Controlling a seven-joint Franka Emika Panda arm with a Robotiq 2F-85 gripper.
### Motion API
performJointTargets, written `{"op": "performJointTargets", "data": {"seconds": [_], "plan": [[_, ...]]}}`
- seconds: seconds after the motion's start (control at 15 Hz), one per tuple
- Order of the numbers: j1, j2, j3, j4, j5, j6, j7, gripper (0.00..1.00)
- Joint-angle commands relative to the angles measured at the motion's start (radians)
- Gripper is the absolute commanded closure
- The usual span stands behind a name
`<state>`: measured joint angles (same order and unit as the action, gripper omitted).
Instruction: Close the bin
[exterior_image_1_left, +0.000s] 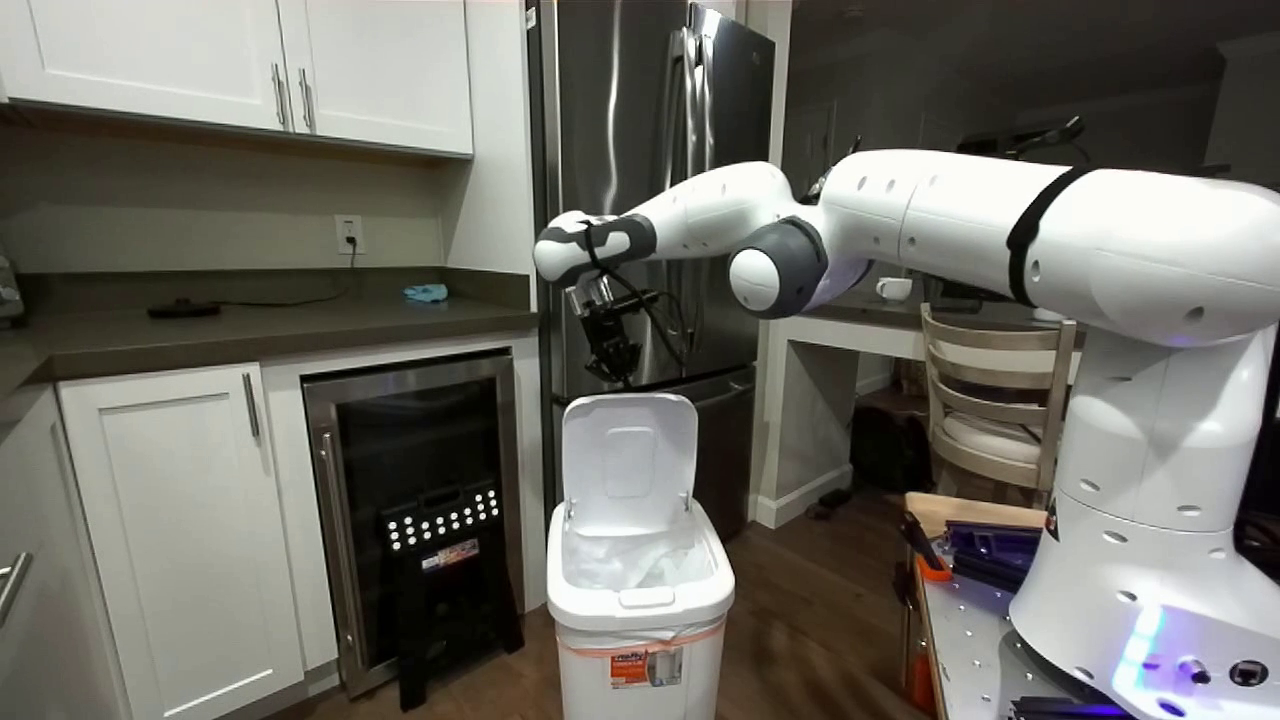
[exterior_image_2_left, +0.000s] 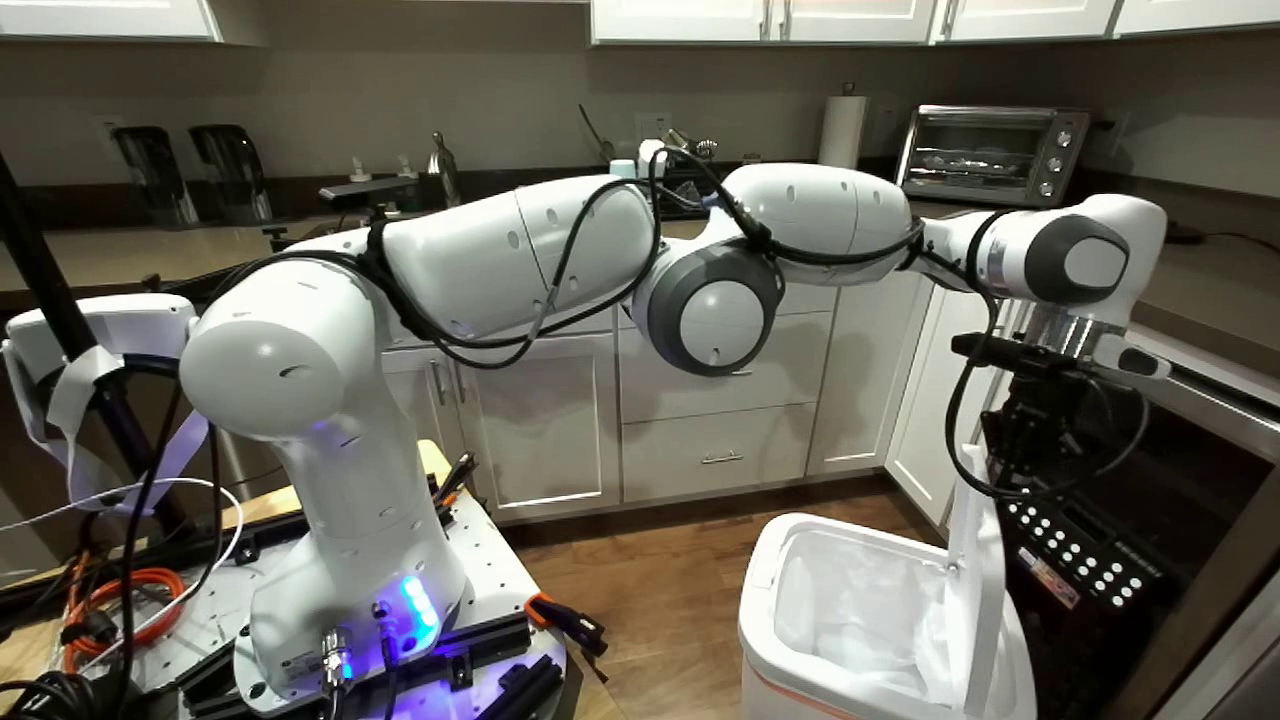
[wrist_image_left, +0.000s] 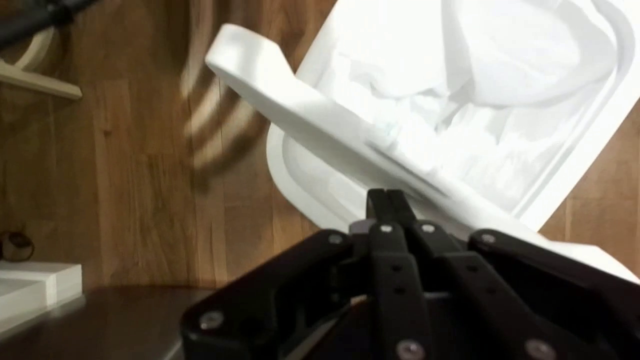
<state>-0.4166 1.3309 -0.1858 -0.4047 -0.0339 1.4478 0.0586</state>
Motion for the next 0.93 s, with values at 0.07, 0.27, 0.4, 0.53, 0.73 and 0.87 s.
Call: {"op": "performJointTargets", "data": {"seconds": [0.07,0.27,0.4,0.53,0.73,0.87], "plan": [[-0.026,-0.05,0.063,-0.053,0.063,-0.188,-0.025,0.97],[-0.076,0.076,0.125,0.07,0.108,-0.184,-0.063,0.97],[-0.105,0.154,0.152,0.085,0.128,-0.107,-0.099,0.97],[-0.124,0.187,0.159,-0.001,0.131,0.024,-0.148,0.97],[-0.16,0.179,0.19,-0.229,0.154,0.178,-0.148,0.97],[-0.17,0.188,0.198,-0.304,0.197,0.191,-0.131,0.97]]}}
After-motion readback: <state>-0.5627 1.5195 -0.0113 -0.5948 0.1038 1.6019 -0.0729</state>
